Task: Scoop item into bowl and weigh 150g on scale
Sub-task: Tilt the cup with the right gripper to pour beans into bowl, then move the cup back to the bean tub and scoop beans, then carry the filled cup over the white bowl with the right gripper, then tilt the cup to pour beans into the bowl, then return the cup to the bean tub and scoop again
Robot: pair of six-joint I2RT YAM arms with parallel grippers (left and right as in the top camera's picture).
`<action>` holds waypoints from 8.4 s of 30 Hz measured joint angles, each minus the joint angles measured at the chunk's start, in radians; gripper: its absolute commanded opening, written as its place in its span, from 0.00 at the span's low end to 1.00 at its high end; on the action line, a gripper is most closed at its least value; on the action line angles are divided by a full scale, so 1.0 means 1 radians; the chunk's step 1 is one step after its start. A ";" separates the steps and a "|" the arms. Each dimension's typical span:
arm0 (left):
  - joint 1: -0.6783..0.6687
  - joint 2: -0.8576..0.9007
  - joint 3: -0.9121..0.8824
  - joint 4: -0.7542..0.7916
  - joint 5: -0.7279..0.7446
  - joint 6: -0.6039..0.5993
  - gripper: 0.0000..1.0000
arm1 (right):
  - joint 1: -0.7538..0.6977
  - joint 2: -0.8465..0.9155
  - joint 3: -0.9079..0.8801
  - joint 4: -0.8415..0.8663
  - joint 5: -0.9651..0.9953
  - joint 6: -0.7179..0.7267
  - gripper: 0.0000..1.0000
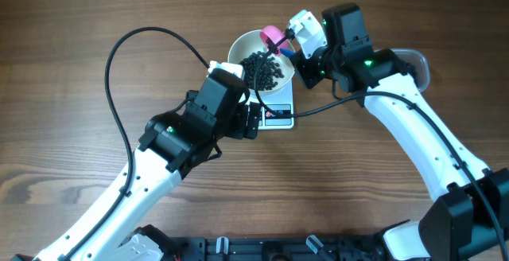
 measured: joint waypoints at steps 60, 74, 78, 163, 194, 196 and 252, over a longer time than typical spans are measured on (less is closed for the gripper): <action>0.000 0.000 0.000 0.000 0.000 0.000 1.00 | -0.385 -0.362 0.000 -0.286 0.182 0.215 0.04; 0.000 0.000 0.000 0.000 0.000 0.000 1.00 | -0.592 -0.208 0.000 -0.409 0.116 0.015 0.04; 0.000 0.000 0.000 0.000 0.000 0.000 1.00 | -0.592 -0.126 0.000 -0.384 0.064 -0.026 0.04; 0.000 0.000 0.000 0.000 0.000 0.000 1.00 | -0.922 0.073 0.000 -0.411 -1.002 0.240 0.04; 0.000 0.000 0.000 0.000 0.000 0.000 1.00 | -0.169 0.031 0.000 -0.016 -0.394 -0.026 0.04; 0.000 0.000 0.000 0.000 0.000 0.000 1.00 | -0.155 0.031 0.000 0.009 -0.365 -0.079 0.04; 0.000 0.000 0.000 0.000 0.000 0.000 1.00 | -0.484 -0.063 0.001 -0.414 0.311 -0.006 0.04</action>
